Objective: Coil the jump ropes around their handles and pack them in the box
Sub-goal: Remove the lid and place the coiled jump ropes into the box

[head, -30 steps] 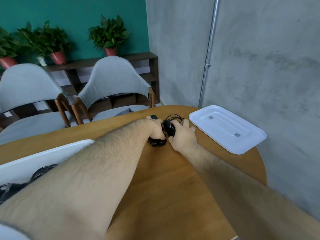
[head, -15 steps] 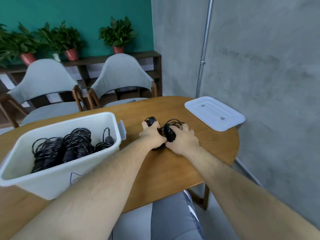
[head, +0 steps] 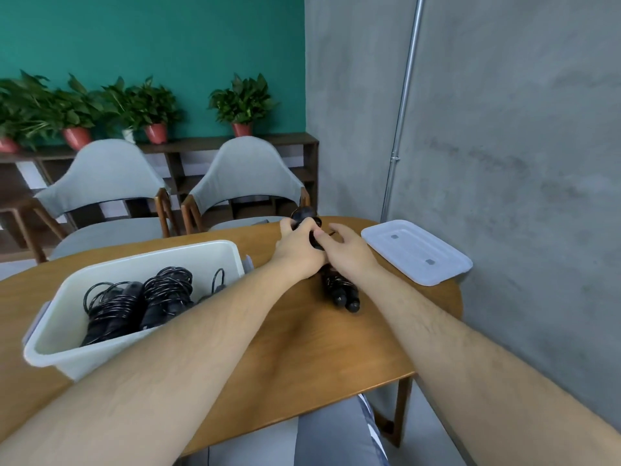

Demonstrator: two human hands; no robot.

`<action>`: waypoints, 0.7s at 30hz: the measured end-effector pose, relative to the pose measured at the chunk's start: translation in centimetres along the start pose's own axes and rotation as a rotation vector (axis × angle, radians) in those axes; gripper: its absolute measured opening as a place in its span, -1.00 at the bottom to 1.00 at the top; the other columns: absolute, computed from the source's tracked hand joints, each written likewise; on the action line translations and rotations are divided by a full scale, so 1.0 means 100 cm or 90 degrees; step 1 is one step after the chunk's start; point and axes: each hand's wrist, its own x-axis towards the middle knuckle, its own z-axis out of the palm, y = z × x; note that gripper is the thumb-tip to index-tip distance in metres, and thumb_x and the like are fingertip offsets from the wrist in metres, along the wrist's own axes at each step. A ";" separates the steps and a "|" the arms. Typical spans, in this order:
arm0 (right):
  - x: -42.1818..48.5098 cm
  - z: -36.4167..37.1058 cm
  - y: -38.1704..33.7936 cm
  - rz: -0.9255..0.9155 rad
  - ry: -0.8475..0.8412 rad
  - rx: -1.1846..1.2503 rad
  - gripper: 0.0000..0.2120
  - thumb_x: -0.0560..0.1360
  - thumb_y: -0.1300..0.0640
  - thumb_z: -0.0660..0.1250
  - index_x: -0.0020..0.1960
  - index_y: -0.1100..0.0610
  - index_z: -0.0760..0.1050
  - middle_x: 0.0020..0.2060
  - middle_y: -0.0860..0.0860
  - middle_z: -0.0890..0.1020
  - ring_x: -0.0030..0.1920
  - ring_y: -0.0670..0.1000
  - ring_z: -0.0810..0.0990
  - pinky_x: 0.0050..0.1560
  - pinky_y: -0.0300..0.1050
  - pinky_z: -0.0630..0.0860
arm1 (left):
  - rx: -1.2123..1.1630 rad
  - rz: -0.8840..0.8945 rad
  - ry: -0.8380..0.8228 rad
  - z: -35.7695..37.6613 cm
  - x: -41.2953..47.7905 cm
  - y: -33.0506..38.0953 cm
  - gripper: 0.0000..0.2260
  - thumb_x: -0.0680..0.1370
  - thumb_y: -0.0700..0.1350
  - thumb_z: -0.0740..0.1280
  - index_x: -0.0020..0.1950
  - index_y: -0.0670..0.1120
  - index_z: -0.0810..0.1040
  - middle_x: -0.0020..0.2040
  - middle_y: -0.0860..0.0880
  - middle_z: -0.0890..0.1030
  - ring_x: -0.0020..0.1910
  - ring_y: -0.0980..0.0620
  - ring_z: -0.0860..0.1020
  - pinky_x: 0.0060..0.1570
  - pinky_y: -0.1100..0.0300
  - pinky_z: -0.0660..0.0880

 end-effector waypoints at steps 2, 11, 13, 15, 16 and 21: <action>0.005 0.002 -0.015 0.006 0.013 0.063 -0.35 0.46 -0.33 0.33 0.41 0.02 0.44 0.26 -0.01 0.60 0.19 0.00 0.61 0.22 0.02 0.58 | 0.000 0.043 0.017 -0.021 -0.003 0.011 -0.69 0.45 -0.11 0.43 0.13 0.10 0.46 0.27 0.04 0.21 0.03 -0.11 0.54 -0.07 -0.05 0.65; 0.009 0.037 -0.071 -0.005 -0.063 0.249 -0.57 0.45 -0.04 0.52 0.24 0.11 0.58 0.03 0.03 0.72 0.02 0.03 0.71 0.12 0.02 0.64 | -0.044 0.085 0.074 -0.113 -0.032 -0.005 -0.27 0.43 -0.01 0.52 0.52 0.07 0.24 0.33 0.07 0.26 0.16 0.01 0.50 -0.02 0.23 0.57; 0.004 0.053 -0.083 -0.009 -0.091 0.238 -0.57 0.45 -0.05 0.52 0.24 0.10 0.56 0.03 0.02 0.71 0.04 0.05 0.70 0.19 0.10 0.61 | -0.067 0.022 0.085 -0.134 -0.037 -0.022 -0.33 0.43 0.06 0.50 0.48 0.02 0.34 0.34 0.05 0.33 0.11 0.02 0.57 0.05 0.15 0.59; -0.003 0.065 -0.093 -0.019 -0.123 0.243 -0.55 0.48 0.02 0.51 0.30 0.10 0.48 0.06 -0.02 0.67 0.09 0.05 0.67 0.23 0.12 0.59 | -0.133 -0.024 0.079 -0.149 -0.044 -0.038 -0.43 0.48 -0.01 0.50 0.45 -0.03 0.40 0.23 0.01 0.51 0.02 0.07 0.62 -0.07 0.22 0.63; -0.005 0.072 -0.098 -0.016 -0.137 0.252 -0.44 0.48 0.05 0.51 0.41 0.05 0.38 0.08 -0.04 0.63 0.11 0.06 0.65 0.24 0.11 0.58 | -0.164 -0.040 0.069 -0.156 -0.050 -0.045 -0.50 0.52 -0.10 0.48 0.42 -0.05 0.42 0.15 -0.01 0.58 -0.04 0.09 0.63 -0.18 0.31 0.60; -0.019 0.098 -0.118 0.009 -0.234 0.223 -0.34 0.55 0.15 0.45 0.55 -0.05 0.25 0.16 0.00 0.60 0.00 0.03 0.69 -0.18 -0.03 0.66 | -0.189 -0.066 0.087 -0.180 -0.073 -0.072 -0.62 0.54 -0.25 0.46 0.34 -0.14 0.50 0.13 -0.13 0.66 -0.13 0.07 0.64 -0.28 0.34 0.53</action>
